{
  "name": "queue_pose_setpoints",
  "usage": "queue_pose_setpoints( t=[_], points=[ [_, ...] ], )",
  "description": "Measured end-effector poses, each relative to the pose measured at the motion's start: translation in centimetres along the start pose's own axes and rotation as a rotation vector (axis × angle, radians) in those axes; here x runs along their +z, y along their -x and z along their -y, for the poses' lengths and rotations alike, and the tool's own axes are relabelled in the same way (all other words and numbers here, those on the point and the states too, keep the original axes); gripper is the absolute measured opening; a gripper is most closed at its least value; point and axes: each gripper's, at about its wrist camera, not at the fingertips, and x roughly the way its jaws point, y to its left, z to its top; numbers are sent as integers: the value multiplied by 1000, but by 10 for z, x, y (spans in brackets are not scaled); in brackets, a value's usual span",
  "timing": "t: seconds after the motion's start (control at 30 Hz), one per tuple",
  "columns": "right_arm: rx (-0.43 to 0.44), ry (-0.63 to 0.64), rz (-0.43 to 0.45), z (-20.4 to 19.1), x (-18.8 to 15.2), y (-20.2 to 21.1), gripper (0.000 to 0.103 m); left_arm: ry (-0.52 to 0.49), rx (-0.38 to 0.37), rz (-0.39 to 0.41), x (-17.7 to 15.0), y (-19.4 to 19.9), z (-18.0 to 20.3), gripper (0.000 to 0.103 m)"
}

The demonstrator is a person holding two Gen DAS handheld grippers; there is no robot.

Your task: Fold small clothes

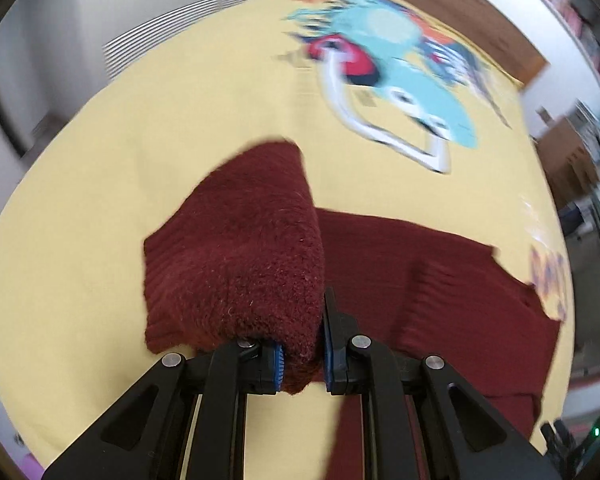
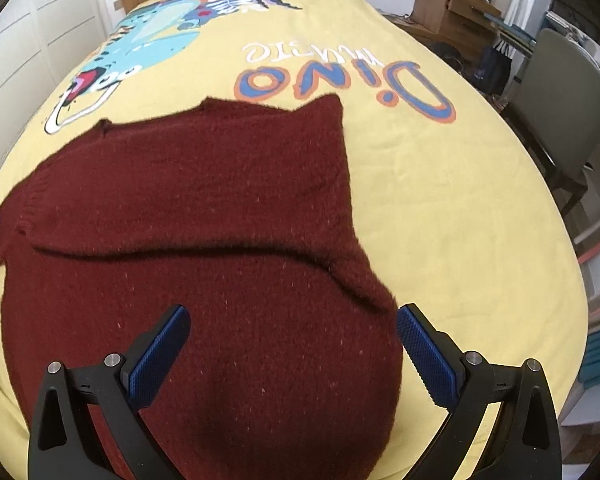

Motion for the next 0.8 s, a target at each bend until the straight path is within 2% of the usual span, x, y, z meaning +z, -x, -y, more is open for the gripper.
queue_pose_setpoints(
  t=[0.1,0.37,0.47,0.67,0.8],
  points=[
    [5,1,12,2,9,3,103,-41,-62,0,7,-5,45,11],
    [17,21,39,15,36,11,103,-198,-152,-10,10,-25,171,11],
    [12,19,42,22,43,13,103,-265,-188,-22,-6,-29,219,11],
    [3,0,26,38,45,10,103,-395,-157,-77,-49,-69,285,11],
    [7,-24,7,47,40,5,103,-445,-108,-121,-77,-97,300,11]
  ],
)
